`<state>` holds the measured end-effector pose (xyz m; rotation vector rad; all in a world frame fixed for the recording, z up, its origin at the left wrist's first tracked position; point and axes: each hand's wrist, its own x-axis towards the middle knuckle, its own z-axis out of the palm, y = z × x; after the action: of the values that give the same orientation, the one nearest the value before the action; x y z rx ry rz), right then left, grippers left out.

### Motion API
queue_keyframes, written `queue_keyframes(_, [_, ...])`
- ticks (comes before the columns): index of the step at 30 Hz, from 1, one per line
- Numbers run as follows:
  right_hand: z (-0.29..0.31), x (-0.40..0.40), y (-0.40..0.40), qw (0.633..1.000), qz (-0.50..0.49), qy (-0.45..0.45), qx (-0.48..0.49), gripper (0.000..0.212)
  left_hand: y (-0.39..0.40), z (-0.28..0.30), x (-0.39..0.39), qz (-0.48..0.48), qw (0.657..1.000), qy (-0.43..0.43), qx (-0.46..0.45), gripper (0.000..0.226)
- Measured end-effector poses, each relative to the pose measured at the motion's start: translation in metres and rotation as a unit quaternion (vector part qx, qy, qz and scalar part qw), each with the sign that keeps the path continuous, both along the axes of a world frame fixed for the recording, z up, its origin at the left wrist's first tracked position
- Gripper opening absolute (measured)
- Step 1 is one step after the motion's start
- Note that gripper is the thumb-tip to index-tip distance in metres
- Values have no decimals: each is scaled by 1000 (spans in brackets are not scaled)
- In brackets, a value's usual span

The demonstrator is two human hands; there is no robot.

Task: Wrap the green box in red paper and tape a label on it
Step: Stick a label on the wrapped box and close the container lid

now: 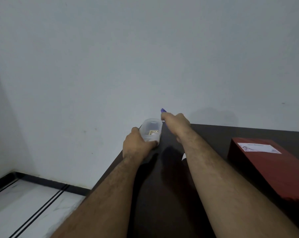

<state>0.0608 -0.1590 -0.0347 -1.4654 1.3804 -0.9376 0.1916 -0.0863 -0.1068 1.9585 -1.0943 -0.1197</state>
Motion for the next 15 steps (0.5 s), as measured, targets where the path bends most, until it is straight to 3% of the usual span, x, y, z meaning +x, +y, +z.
queue_keyframes(3, [8, 4, 1, 988, 36, -144, 41, 29, 1, 0, -3, -4, 1000, -9, 0, 71])
queue_keyframes(8, [3, 5, -6, 981, 9, -192, 25, 25, 4, 3, -6, -4, 1000, -4, -7, 70])
queue_keyframes(12, [-8, 1, -11, 993, -9, -119, 11, 16, 4, 4, -13, -25, 1000, -5, -10, 68])
queue_keyframes(15, [-8, 1, -6, 1000, -7, -1, -10, 18, 5, 5, -17, -31, 999, -4, -19, 64])
